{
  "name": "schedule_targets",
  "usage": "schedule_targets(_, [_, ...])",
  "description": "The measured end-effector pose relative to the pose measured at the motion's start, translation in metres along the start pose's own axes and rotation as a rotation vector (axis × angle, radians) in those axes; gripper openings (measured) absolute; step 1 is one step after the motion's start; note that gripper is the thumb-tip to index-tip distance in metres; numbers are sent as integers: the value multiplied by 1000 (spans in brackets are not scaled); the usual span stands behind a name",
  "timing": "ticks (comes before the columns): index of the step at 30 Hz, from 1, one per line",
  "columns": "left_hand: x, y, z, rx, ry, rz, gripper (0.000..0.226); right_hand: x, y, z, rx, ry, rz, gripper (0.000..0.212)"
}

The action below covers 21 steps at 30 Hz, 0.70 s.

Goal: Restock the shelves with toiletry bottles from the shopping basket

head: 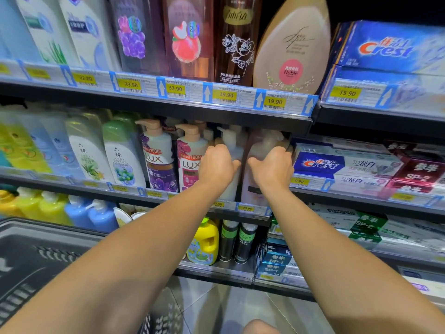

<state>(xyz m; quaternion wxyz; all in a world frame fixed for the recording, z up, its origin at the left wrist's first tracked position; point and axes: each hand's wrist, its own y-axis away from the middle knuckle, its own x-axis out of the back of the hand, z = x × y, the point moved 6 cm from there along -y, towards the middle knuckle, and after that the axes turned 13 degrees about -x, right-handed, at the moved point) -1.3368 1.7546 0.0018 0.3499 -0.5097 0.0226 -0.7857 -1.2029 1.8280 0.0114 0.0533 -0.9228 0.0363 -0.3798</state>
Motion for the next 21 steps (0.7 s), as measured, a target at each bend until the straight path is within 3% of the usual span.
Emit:
schedule_targets(9, [6,5,2,-15,14,1,37,-3,-1,3,-11,-33,27,42])
schedule_targets(16, [17,22,9,-101,35,26,33,1,18,8,77,-159,53,52])
schedule_targets(21, [26,38,3,-218,67,52,60,4,47,23,141,-306,86,75])
